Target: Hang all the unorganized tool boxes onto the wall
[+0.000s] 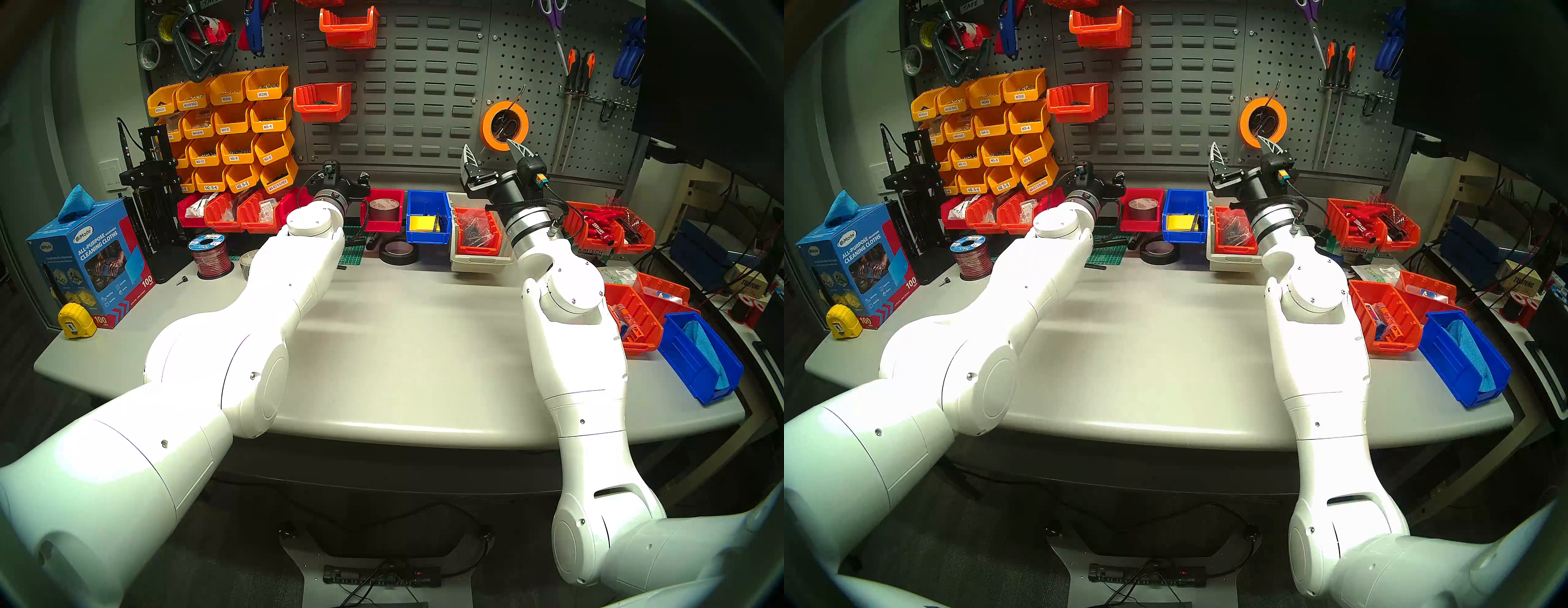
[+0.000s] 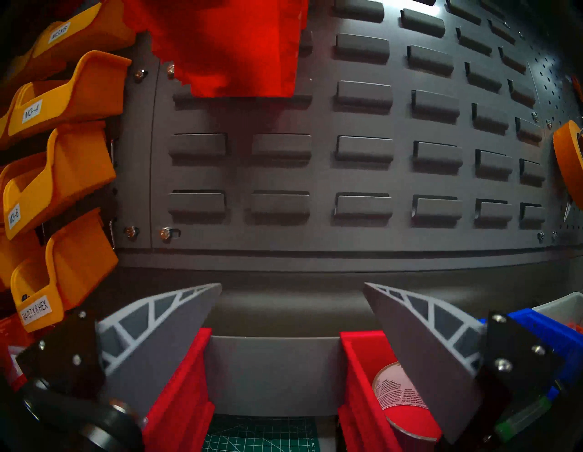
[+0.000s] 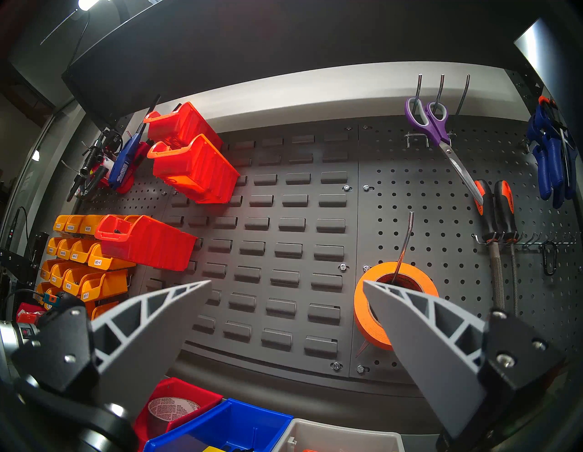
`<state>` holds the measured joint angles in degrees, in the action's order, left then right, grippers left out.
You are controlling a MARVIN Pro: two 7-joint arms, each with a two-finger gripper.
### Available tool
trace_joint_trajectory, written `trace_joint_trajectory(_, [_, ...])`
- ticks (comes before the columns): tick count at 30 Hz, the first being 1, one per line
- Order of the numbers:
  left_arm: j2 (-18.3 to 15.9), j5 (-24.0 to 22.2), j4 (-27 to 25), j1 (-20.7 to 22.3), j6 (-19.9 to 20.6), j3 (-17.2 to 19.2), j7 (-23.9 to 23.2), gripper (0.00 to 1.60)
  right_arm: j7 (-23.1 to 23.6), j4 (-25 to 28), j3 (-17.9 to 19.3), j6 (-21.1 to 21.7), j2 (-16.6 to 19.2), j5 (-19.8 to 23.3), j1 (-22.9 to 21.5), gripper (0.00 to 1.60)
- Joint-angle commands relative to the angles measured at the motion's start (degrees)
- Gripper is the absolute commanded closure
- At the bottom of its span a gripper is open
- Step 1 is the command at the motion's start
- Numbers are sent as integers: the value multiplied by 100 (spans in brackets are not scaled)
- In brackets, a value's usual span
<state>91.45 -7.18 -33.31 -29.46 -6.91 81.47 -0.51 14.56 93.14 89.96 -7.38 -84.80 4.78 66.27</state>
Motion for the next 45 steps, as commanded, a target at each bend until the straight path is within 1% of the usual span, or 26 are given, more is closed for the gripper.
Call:
trace_joint_trajectory(1, [-167, 58, -603, -188, -161, -28, -73, 0, -7, 64, 9, -14, -1, 2, -51, 0])
trace_joint_trajectory(2, [-200, 58, -786, -287, -149, -23, -83, 0, -7, 63, 9, -15, -1, 2, -51, 0])
trace_joint_trajectory(3, [-223, 74, -797, -300, -188, -29, -94, 0, -7, 63, 9, -15, -1, 2, -51, 0])
trace_joint_trajectory(4, [-254, 74, -942, -388, -171, -20, -96, 0, -6, 62, 9, -15, -1, 2, -51, 0])
trace_joint_trajectory(5, [-264, 63, -932, -397, -182, -2, -103, 0, -6, 62, 9, -15, -1, 2, -52, 0])
trace_joint_trajectory(8, [-337, 78, -1227, -592, -182, 17, -121, 0, -6, 60, 9, -16, -1, 2, -52, 0])
trace_joint_trajectory(9, [-360, 83, -1223, -599, -208, 27, -128, 0, -6, 59, 9, -16, -1, 2, -52, 0])
trace_joint_trajectory(10, [-390, 86, -1390, -694, -190, 37, -132, 0, -5, 59, 9, -16, -1, 2, -52, 0])
trace_joint_trajectory(15, [-505, 91, -1746, -938, -210, 106, -155, 0, -5, 55, 8, -16, -1, 3, -52, 0])
trace_joint_trajectory(16, [-534, 93, -1895, -1031, -200, 123, -165, 0, -4, 55, 8, -16, -1, 3, -52, 0])
trace_joint_trajectory(17, [-551, 97, -1893, -1057, -212, 136, -171, 0, -4, 54, 8, -17, -1, 3, -52, 0])
trace_joint_trajectory(18, [-576, 95, -2077, -1169, -184, 152, -181, 0, -4, 53, 8, -17, -1, 3, -52, 0])
trace_joint_trajectory(19, [-588, 93, -2048, -1193, -201, 171, -196, 0, -4, 52, 8, -17, -1, 3, -52, 0])
trace_joint_trajectory(20, [-613, 93, -2219, -1307, -178, 182, -207, 0, -4, 52, 8, -17, -1, 3, -52, 0])
trace_joint_trajectory(22, [-638, 88, -2274, -1406, -166, 201, -229, 0, -3, 50, 8, -17, -1, 3, -52, 0])
trace_joint_trajectory(25, [-704, 82, -2594, -1709, -107, 227, -272, 0, -3, 48, 8, -17, 0, 3, -52, 0])
trace_joint_trajectory(26, [-716, 81, -2601, -1753, -109, 230, -288, 0, -3, 47, 8, -17, 0, 3, -52, 0])
trace_joint_trajectory(27, [-737, 77, -2760, -1877, -91, 236, -305, 0, -2, 46, 8, -17, 0, 3, -52, 0])
trace_joint_trajectory(29, [-767, 78, -2854, -2021, -79, 232, -344, 0, -2, 44, 8, -17, 0, 3, -53, 0])
trace_joint_trajectory(30, [-794, 70, -3059, -2171, -60, 240, -362, 0, -2, 44, 8, -18, 0, 3, -53, 0])
trace_joint_trajectory(32, [-828, 77, -3049, -2243, -70, 237, -390, 0, -2, 42, 7, -18, 0, 4, -53, 0])
trace_joint_trajectory(33, [-862, 69, -3288, -2404, -45, 253, -404, 0, -2, 42, 7, -18, 0, 4, -53, 0])
trace_joint_trajectory(35, [-921, 87, -3353, -2476, -71, 263, -425, 0, -1, 41, 7, -18, 0, 4, -54, 0])
trace_joint_trajectory(42, [-1099, 69, -3959, -2840, -119, 382, -498, 0, -1, 40, 7, -19, 0, 4, -55, 0])
trace_joint_trajectory(45, [-1152, 57, -4149, -2889, -167, 442, -515, 0, -1, 40, 8, -20, 0, 4, -55, 0])
